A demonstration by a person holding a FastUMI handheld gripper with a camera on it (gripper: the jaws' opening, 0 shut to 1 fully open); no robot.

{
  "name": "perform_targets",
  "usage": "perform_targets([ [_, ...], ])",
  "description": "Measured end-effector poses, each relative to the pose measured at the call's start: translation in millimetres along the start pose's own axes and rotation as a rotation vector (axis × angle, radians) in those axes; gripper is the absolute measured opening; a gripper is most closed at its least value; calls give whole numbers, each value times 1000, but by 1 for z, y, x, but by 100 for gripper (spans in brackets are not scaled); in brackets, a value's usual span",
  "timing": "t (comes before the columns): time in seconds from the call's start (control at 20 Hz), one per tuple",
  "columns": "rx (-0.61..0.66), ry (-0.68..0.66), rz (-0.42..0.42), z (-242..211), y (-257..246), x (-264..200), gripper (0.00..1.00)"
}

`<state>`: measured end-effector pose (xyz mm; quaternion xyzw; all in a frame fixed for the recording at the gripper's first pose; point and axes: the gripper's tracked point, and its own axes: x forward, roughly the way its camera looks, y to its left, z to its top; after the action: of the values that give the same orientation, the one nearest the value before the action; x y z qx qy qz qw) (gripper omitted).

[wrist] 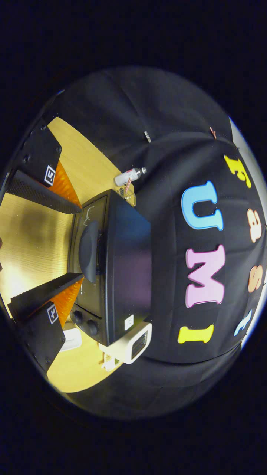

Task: Open the toaster oven, put the food inside, and close the toaster oven door.

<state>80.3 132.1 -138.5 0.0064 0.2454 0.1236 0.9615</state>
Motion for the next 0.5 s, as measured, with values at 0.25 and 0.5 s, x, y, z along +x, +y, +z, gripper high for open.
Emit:
perform_targets([
  [0.25,16,-140,-14,50,-15,-46,98],
  [0.5,52,-269,-118,94,-51,-93,98],
])
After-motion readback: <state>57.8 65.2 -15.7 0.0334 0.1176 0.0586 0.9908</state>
